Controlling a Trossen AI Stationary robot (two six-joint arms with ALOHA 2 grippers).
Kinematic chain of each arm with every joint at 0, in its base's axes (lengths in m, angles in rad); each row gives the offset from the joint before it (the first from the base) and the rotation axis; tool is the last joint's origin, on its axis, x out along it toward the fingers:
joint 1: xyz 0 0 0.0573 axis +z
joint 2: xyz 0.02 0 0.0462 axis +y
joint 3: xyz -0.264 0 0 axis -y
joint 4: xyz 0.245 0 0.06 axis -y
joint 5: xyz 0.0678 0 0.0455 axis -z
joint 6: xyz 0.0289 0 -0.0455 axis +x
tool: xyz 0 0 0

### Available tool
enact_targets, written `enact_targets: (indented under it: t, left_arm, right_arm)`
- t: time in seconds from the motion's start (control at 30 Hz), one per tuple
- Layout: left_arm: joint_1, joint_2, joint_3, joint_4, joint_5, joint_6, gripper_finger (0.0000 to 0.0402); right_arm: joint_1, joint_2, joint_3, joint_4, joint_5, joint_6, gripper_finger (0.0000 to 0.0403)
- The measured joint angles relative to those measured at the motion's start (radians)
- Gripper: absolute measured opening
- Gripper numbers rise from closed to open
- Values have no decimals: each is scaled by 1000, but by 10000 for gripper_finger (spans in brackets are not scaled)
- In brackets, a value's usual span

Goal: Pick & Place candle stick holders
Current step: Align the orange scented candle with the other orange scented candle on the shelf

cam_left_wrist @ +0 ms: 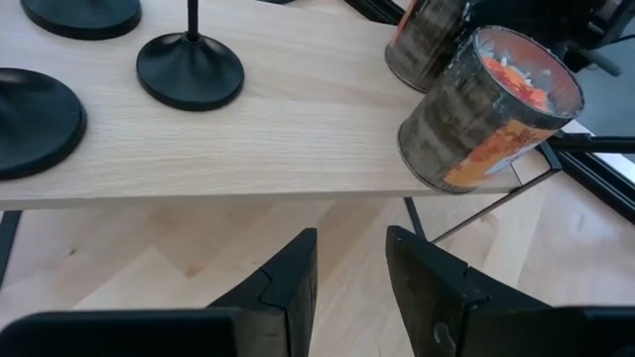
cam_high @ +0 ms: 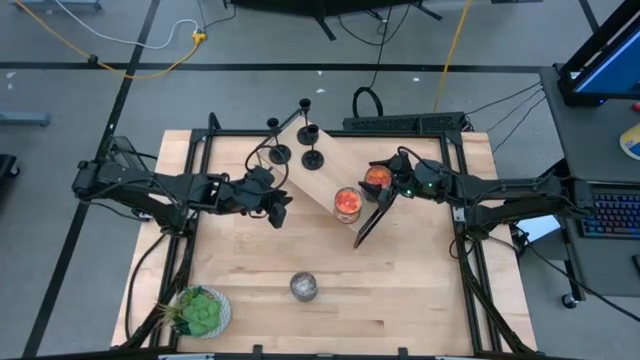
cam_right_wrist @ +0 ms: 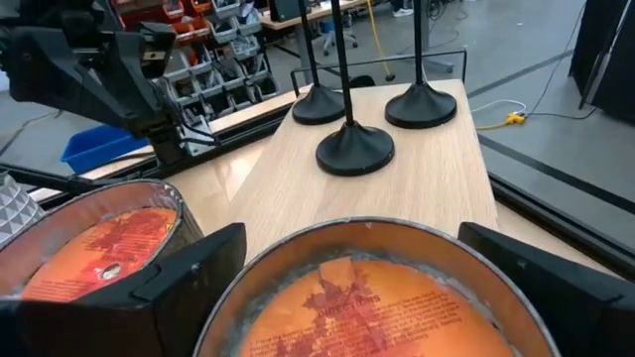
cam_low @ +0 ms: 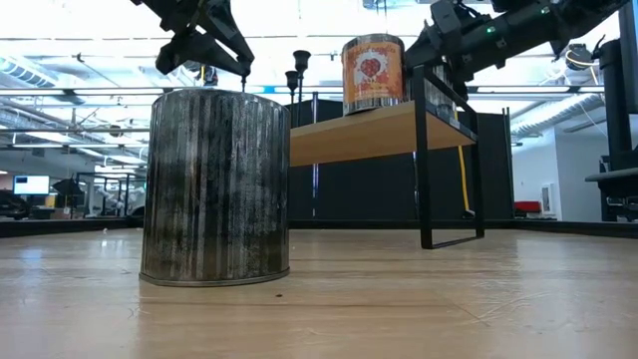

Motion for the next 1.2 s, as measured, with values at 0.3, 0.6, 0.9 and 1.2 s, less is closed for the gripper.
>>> enact_targets:
  t: [0.3,0.6,0.9,1.2]
  left_arm:
    - [0,0,0,0,8,4,127]
    - [0,0,0,0,8,7,127]
    - [0,0,0,-4,9,7,127]
    - [0,5,-18,7,3,15,127]
  right_arm:
    - [-1,1,0,72,-25,6,357]
    - [-2,-1,0,151,-52,19,357]
    - [-2,-163,-1,131,85,-75,335]
    - [-2,-294,-1,-135,242,-61,177]
